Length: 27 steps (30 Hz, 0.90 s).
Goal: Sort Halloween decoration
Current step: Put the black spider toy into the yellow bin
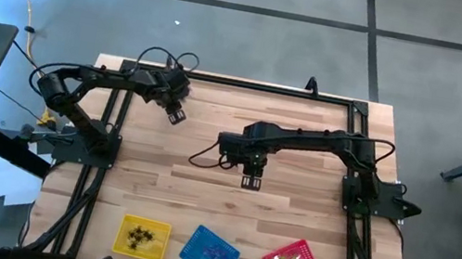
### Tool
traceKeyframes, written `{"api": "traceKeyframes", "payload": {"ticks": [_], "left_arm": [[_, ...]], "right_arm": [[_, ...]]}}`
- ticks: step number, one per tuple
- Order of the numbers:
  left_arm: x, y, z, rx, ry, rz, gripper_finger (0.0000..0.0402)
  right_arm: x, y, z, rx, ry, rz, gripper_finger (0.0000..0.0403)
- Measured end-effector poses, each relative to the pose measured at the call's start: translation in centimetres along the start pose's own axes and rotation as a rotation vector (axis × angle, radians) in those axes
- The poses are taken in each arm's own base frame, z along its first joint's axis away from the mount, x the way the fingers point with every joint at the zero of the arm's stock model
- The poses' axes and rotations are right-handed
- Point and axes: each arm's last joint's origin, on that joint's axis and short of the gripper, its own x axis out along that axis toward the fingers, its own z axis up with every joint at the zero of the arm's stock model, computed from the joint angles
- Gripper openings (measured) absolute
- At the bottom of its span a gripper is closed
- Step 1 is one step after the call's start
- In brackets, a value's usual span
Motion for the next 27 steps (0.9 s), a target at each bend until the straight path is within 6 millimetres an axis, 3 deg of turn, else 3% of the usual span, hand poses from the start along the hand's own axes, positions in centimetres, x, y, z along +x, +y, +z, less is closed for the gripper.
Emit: {"api": "traceKeyframes", "payload": {"ticks": [6, 17, 27], "left_arm": [[0.2, 0.3, 0.0, -0.037, 0.009, 0.003, 0.0105], [3.1, -0.1, 0.0, -0.047, 0.083, 0.019, 0.0104], [3.2, -0.2, -0.2, -0.209, 0.087, -0.003, 0.0082]], "right_arm": [[0.0, 0.2, 0.0, -0.005, 0.0, 0.0, 0.0091], [0.0, 0.2, 0.0, -0.007, -0.001, 0.0, 0.0091], [0.0, 0.2, 0.1, -0.006, -0.007, 0.0, 0.0091]]}}
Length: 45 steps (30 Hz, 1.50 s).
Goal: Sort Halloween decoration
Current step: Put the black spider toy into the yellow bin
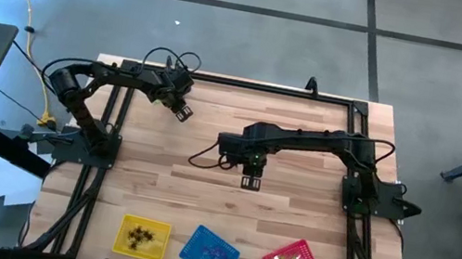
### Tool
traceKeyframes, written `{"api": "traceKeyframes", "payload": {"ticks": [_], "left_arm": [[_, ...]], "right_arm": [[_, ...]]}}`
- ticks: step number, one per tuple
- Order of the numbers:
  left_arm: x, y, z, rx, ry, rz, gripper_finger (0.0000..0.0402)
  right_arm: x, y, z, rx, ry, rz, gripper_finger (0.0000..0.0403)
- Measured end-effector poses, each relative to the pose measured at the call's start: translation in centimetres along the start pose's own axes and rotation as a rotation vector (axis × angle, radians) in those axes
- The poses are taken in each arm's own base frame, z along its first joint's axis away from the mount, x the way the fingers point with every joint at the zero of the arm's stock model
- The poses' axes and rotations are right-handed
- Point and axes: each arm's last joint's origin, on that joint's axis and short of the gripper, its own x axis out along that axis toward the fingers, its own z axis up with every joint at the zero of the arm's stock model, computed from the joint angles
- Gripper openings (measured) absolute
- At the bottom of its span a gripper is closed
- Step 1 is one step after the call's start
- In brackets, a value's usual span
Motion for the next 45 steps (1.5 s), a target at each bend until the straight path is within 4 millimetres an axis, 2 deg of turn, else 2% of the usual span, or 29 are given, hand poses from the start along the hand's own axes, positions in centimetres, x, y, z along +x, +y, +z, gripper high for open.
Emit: {"api": "traceKeyframes", "payload": {"ticks": [7, 13, 26, 31, 36, 45], "left_arm": [[-0.1, -0.1, -0.1, -0.021, 0.008, -0.027, 0.0008], [-0.7, 0.0, -0.2, -0.031, -0.003, -0.04, 0.0001], [-7.0, 0.9, -1.3, -0.084, -0.123, -0.07, 0.0001], [-7.8, 1.0, -1.4, -0.086, -0.148, -0.075, 0.0], [-7.7, 0.9, -1.4, -0.018, -0.144, -0.073, 0.0015], [-7.7, 0.0, -1.5, 0.151, -0.141, -0.073, 0.0093]], "right_arm": [[0.0, 0.0, 0.0, 0.0, -0.001, 0.0, 0.0091], [0.0, 0.0, 0.0, 0.0, -0.001, 0.0, 0.0091], [0.0, 0.0, 0.0, 0.0, -0.001, 0.0, 0.0091], [0.0, 0.0, 0.0, 0.0, -0.001, 0.0, 0.0091], [0.0, 0.0, 0.0, 0.0, -0.001, 0.0, 0.0091], [0.0, 0.0, 0.0, -0.006, -0.001, 0.0, 0.0091]]}}
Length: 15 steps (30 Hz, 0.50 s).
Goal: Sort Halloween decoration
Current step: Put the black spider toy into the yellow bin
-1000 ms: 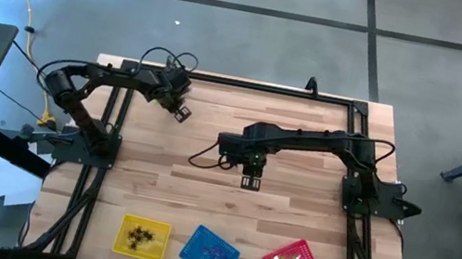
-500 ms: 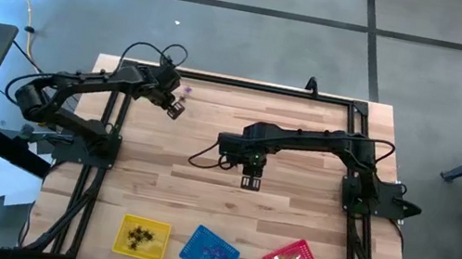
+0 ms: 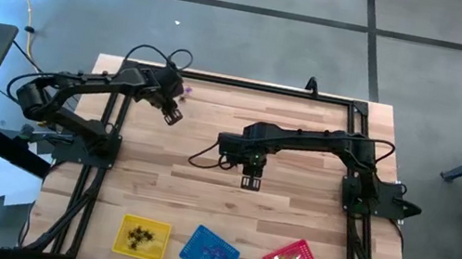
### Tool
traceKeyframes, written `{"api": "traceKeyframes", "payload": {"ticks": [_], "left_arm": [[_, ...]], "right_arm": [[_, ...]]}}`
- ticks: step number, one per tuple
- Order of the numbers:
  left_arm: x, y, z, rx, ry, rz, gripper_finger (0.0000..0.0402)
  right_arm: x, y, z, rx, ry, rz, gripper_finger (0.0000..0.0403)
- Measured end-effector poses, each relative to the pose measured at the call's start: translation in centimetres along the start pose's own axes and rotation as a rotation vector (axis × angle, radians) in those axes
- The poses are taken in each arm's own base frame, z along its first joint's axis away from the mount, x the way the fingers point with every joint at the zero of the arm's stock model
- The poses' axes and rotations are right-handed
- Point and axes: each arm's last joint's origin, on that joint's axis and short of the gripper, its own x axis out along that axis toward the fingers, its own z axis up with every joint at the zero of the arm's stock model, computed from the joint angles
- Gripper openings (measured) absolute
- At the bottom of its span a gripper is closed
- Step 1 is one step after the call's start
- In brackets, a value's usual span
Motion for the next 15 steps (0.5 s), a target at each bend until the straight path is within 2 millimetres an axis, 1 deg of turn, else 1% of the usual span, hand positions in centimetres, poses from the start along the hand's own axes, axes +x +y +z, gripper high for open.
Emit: {"api": "traceKeyframes", "payload": {"ticks": [6, 10, 15], "left_arm": [[0.4, -0.4, -0.1, 0.011, 0.023, -0.013, 0.0135], [1.5, -0.5, -0.1, -0.013, 0.071, -0.012, 0.015], [3.5, -0.7, -0.4, -0.008, 0.151, -0.011, 0.0154]], "right_arm": [[0.0, 0.0, 0.0, -0.001, 0.0, 0.0, 0.0091], [0.0, 0.0, 0.0, -0.001, 0.0, 0.0, 0.0091], [0.0, 0.0, 0.0, -0.001, -0.001, 0.0, 0.0091]]}}
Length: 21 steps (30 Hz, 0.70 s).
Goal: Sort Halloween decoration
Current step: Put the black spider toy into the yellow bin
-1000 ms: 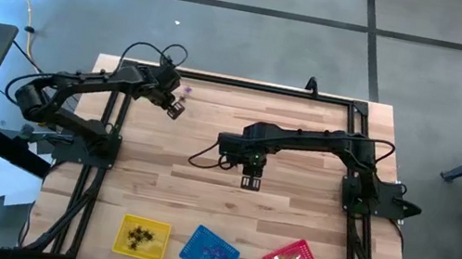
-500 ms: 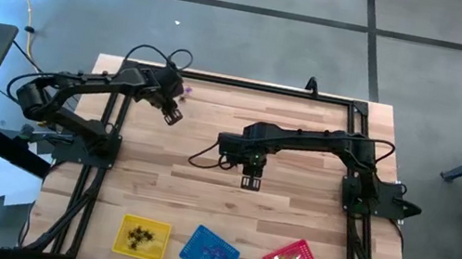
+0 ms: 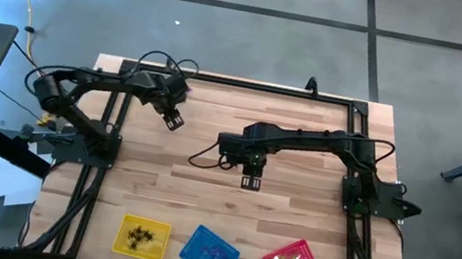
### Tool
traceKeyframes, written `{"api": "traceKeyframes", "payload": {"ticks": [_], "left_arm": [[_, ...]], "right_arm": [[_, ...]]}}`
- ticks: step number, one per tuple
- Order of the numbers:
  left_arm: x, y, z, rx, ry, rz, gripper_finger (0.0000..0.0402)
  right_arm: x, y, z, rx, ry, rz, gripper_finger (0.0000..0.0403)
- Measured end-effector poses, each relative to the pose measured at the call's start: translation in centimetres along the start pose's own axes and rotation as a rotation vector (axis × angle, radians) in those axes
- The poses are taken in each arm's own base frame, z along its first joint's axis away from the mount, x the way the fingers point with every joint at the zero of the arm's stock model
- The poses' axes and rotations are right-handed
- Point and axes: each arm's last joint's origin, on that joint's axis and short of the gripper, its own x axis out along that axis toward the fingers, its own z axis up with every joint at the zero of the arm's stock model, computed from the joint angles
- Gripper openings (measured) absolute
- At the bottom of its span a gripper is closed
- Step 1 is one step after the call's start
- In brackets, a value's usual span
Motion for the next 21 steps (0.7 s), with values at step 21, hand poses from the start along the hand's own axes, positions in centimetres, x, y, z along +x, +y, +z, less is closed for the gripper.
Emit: {"api": "traceKeyframes", "payload": {"ticks": [21], "left_arm": [[2.9, 0.1, 0.0, 0.045, 0.103, -0.003, 0.0147]], "right_arm": [[0.0, 0.0, 0.3, -0.019, -0.027, 0.0, 0.0091]]}}
